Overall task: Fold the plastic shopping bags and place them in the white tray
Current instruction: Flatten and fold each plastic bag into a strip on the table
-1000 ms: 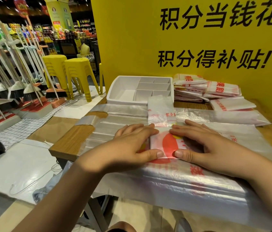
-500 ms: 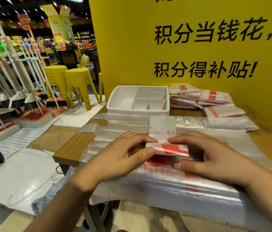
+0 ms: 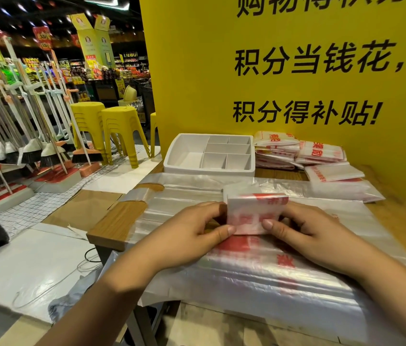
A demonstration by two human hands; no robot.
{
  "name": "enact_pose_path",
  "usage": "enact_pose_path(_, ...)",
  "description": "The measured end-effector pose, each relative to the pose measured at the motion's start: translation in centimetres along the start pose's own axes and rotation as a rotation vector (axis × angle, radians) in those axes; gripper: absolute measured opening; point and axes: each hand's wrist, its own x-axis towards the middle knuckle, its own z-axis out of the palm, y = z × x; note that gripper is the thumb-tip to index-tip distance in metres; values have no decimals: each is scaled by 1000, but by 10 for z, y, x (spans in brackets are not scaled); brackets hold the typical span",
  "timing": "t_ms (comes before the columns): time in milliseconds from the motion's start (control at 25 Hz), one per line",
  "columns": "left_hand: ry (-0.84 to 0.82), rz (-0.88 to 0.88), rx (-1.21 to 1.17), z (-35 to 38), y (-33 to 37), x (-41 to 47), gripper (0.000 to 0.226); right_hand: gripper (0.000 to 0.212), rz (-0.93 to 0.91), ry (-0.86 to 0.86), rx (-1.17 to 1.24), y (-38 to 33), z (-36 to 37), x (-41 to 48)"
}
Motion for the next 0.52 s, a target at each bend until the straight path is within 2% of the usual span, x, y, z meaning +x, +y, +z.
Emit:
enact_pose_path(80,52,-26,85,1,1,5,25,27,51,5,18,1,2,5)
enact_pose_path(240,155,-111,105,9,7,16,23,29,191,-12,89,3,3,19)
enact_pose_path(360,243,-161,168,16,8,26,22,21,250,13,-11,0,8,30)
enact_pose_path(440,308,-205,184,23,9,31,10,25,285,37,-72,2,12,38)
enact_pose_path(520,344,-260,200,29,12,34,23,32,354,37,-114,0,15,44)
